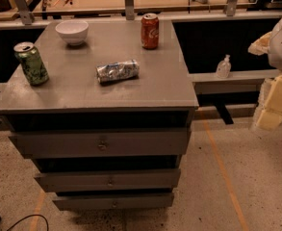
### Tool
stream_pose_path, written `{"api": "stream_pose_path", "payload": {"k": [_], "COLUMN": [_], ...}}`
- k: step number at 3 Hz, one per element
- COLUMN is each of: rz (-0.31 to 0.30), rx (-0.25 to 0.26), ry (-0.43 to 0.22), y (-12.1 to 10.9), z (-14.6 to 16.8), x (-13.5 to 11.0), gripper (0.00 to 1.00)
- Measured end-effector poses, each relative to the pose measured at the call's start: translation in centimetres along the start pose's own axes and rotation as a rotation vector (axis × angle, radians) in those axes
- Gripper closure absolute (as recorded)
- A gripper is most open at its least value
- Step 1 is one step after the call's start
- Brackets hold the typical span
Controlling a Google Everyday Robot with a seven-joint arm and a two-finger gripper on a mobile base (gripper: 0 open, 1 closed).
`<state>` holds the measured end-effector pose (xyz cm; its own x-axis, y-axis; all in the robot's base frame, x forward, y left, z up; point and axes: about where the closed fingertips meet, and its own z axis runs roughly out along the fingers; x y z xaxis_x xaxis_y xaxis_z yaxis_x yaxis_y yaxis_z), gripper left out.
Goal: Knock coke can over
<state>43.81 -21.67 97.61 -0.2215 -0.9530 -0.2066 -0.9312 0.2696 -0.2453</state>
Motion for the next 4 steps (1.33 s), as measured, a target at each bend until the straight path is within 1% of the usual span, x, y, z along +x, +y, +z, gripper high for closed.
{"api": "stream_pose_path", "payload": {"k": [1,2,3,4], "rz": [0.000,0.053,0.155,0.281], "rx": [0.000,0.031,0.136,0.188], "ry": [0.000,-0.068,-0.285,-0.520], "y": [0.0,-2.2,-9.5,-14.9], "z": [0.0,0.4,1.4,3.9], "x": [0.0,0.1,0.2,-0.1], "gripper": [0.00,0.00,0.00,0.00]}}
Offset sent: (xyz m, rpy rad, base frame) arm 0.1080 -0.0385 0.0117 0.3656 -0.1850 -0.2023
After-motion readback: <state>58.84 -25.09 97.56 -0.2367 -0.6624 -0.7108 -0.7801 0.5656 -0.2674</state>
